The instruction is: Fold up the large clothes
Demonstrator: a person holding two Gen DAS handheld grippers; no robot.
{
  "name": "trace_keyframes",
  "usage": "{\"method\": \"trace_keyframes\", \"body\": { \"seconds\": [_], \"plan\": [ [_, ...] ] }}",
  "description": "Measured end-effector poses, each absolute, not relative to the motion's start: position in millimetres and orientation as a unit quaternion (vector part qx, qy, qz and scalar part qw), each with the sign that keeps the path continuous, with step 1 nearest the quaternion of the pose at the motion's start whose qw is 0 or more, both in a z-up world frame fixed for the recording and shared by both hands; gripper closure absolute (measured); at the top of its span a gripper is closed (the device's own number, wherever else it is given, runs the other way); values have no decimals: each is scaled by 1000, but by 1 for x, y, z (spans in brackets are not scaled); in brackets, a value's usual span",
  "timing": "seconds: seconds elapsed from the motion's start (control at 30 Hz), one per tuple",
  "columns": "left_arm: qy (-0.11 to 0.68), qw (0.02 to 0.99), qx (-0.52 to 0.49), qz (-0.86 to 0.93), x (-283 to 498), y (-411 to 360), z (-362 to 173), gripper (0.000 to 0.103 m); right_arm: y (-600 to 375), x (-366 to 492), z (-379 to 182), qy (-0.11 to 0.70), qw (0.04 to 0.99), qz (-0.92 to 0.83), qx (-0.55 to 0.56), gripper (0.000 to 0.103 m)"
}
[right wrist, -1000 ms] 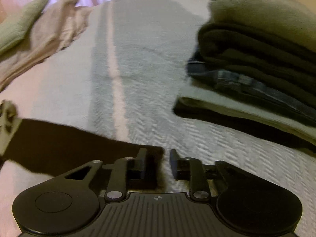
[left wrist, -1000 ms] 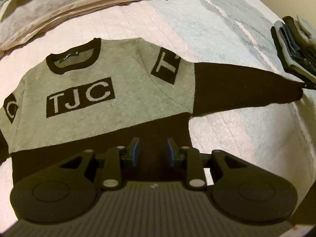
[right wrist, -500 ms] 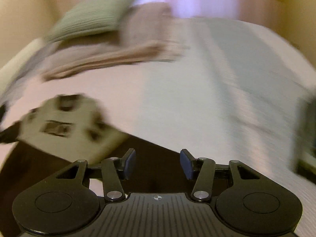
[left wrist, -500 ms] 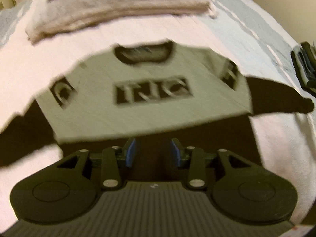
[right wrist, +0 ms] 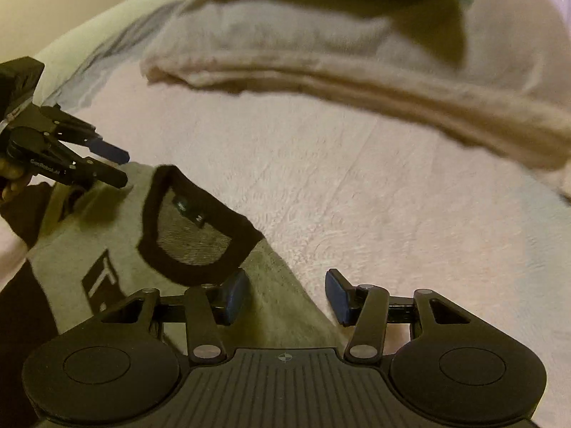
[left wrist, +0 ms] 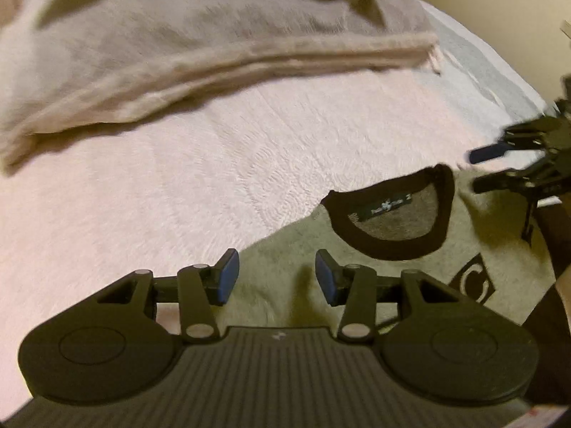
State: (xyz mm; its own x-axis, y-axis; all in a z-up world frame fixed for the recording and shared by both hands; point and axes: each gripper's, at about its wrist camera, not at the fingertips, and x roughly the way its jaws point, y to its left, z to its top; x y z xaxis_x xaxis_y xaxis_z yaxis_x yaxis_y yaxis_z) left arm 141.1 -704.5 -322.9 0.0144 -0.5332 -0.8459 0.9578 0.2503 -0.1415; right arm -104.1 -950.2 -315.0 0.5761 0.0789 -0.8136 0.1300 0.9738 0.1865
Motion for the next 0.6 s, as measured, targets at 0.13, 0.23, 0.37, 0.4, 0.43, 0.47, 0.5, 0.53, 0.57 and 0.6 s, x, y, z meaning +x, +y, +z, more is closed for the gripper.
{"method": "trace_keyframes", "body": {
  "seconds": [0.13,0.23,0.37,0.4,0.43,0.47,0.5,0.53,0.57,0.6],
  "plan": [
    [451,635,269,-567,151,-717,-343,86,-952,-99,-319,474,871,-21,127,103],
    [441,645,264,-565,153,-714,-336,101,-956,-91,-299,449,886,-36,108,103],
    [419,683,244,-546,168,-714,-328,103,-959,-75,-317,461,881,-40,95,103],
    [420,686,250,-539,169,-716,-333,103,-957,-77,-323,461,881,-44,94,102],
    [420,691,255,-531,169,-717,-338,103,-956,-80,-327,456,883,-50,98,101],
    [425,693,251,-526,170,-716,-341,103,-956,-85,-326,448,886,-55,105,98],
    [429,694,242,-525,170,-714,-342,103,-954,-90,-323,443,889,-61,103,86],
    [429,696,231,-528,169,-709,-339,103,-951,-96,-317,438,891,-75,88,70],
    [426,698,226,-530,168,-704,-335,103,-946,-104,-309,430,895,-93,71,66],
    [421,701,222,-531,166,-697,-330,102,-943,-114,-299,421,899,-103,64,65]
  ]
}}
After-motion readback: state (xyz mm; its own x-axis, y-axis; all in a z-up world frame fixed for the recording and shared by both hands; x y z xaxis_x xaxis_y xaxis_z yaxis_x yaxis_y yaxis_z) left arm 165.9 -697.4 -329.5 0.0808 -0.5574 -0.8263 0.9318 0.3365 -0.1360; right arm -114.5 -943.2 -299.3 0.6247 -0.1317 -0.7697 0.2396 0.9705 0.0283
